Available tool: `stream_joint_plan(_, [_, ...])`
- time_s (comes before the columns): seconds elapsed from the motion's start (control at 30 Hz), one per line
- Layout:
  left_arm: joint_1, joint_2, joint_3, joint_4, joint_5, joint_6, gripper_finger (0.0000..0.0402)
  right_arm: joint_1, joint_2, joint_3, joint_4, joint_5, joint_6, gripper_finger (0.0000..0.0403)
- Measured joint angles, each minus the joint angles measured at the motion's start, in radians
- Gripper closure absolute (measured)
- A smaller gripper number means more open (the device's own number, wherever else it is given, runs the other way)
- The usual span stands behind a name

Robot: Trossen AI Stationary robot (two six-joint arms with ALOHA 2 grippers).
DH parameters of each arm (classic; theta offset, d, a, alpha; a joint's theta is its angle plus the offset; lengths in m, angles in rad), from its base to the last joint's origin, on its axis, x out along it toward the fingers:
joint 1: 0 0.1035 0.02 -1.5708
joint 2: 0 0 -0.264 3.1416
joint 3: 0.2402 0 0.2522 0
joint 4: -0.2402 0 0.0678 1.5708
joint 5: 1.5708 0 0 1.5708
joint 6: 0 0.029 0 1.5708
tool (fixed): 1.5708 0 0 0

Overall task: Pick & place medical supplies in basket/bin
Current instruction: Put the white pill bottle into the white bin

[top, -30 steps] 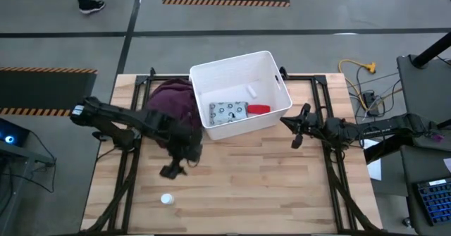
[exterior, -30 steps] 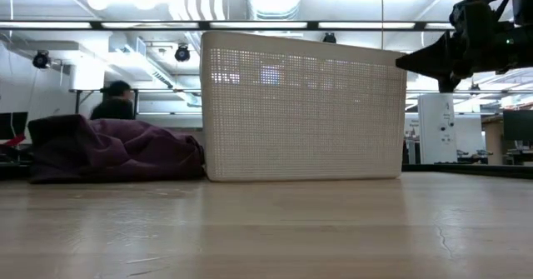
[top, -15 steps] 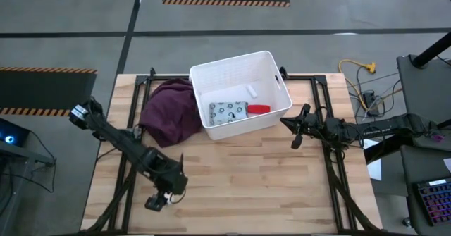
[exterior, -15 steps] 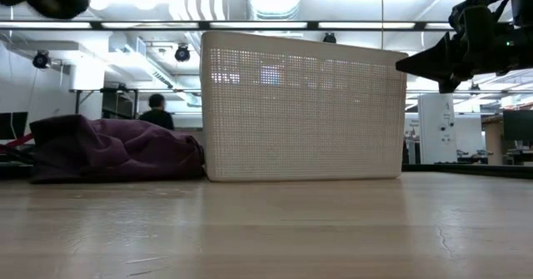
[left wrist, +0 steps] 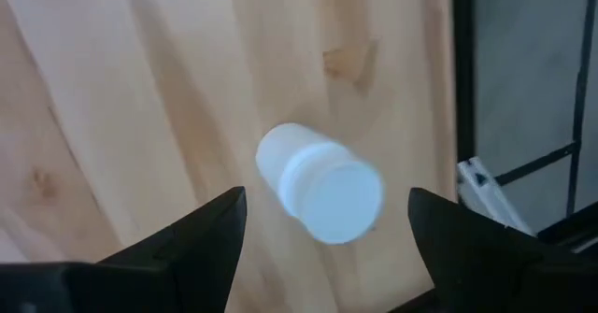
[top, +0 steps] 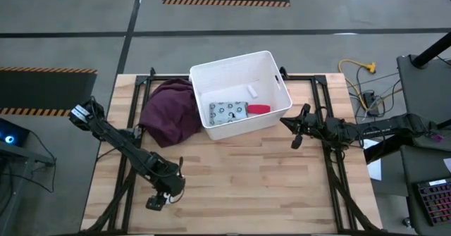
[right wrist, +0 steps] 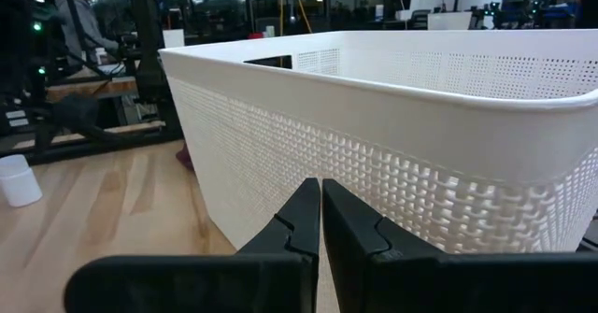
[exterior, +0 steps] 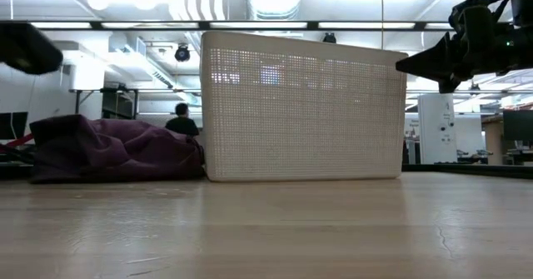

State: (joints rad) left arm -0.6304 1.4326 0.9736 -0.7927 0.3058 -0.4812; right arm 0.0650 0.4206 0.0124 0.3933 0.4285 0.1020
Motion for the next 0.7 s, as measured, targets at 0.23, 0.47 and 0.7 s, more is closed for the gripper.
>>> stream_joint_plan(0.23, [-0.001, 0.0, -0.064, 0.125, 0.0, 0.0, 0.0123, -0.001, 0.0, 0.0, 0.0, 0.0, -0.022, 0.0394])
stream_joint_plan(0.47, [-0.013, 0.0, -0.087, 0.13, -0.004, 0.008, 0.0123, -0.001, 0.0, 0.0, 0.0, 0.0, -0.026, 0.0394])
stream_joint_plan(0.7, [-0.058, 0.0, -0.103, 0.167, -0.003, 0.008, 0.0123, 0.0, 0.0, 0.0, 0.0, 0.001, -0.027, 0.0394])
